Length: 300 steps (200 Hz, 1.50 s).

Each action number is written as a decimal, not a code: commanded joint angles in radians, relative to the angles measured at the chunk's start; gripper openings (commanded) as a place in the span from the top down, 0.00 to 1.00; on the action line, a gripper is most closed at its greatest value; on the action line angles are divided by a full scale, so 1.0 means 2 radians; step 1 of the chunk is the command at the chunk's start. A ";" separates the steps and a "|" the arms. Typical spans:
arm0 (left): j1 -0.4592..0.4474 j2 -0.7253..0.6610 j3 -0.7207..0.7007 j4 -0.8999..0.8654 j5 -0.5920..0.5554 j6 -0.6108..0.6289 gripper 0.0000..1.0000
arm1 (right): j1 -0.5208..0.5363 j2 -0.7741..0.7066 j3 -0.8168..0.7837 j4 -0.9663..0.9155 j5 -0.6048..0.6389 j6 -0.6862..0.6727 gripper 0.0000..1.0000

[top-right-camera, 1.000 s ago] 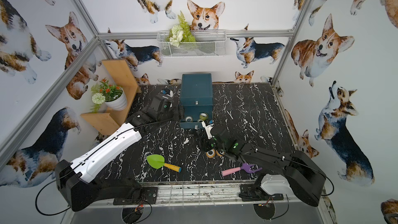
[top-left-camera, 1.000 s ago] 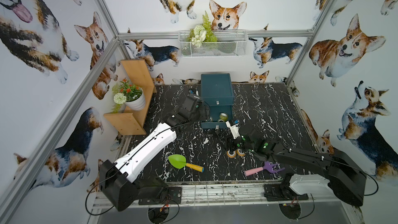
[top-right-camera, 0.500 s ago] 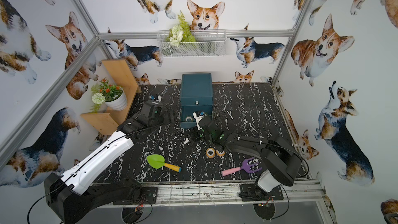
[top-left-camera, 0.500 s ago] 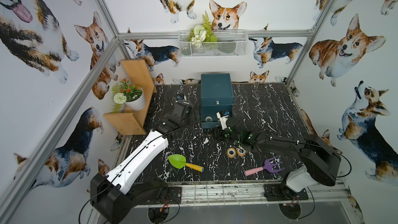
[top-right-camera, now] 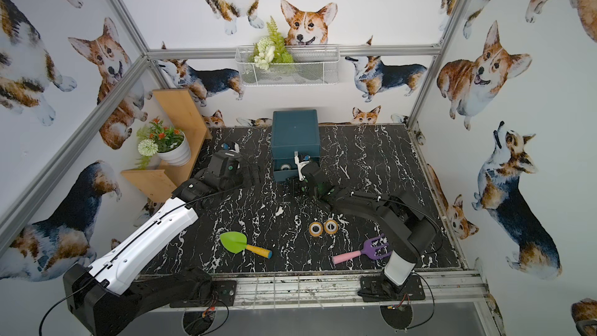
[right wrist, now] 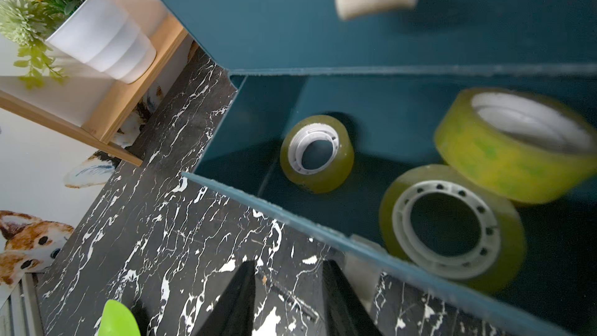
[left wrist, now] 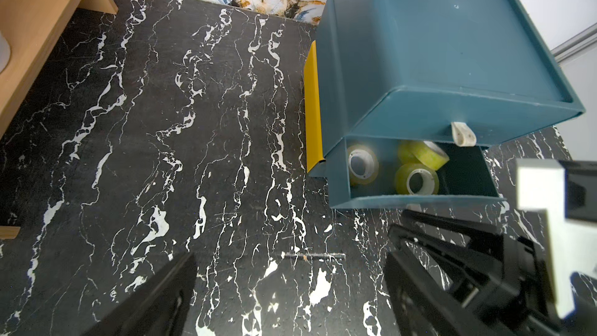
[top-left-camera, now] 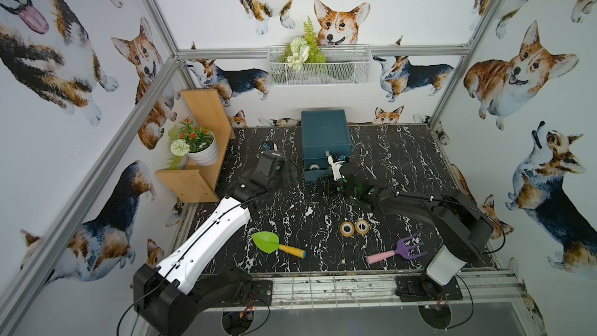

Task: Place the transparent tape into the drawer according to color
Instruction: Close the drawer of the storage box.

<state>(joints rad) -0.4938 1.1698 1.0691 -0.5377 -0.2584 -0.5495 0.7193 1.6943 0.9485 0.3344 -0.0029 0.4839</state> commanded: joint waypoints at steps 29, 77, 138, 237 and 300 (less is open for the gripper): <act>0.009 -0.010 -0.005 -0.006 0.006 0.006 0.03 | -0.001 0.029 0.014 0.078 0.034 -0.029 0.62; 0.016 -0.013 -0.010 -0.010 0.015 0.006 0.03 | -0.001 0.039 -0.001 0.143 0.060 -0.055 0.63; 0.019 -0.010 -0.014 -0.009 0.022 0.005 0.03 | -0.001 0.064 -0.013 0.221 0.090 -0.076 0.68; 0.051 0.028 0.028 0.048 0.012 0.008 0.01 | -0.001 0.097 -0.017 0.286 0.113 -0.092 0.67; 0.054 0.178 0.130 0.163 0.089 0.027 0.00 | -0.001 0.104 -0.012 0.274 0.113 -0.096 0.67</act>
<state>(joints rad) -0.3885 1.4490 1.2869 -0.3126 -0.1570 -0.5259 0.7193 1.8935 0.9165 0.8547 0.2047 0.3050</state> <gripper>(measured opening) 0.995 0.329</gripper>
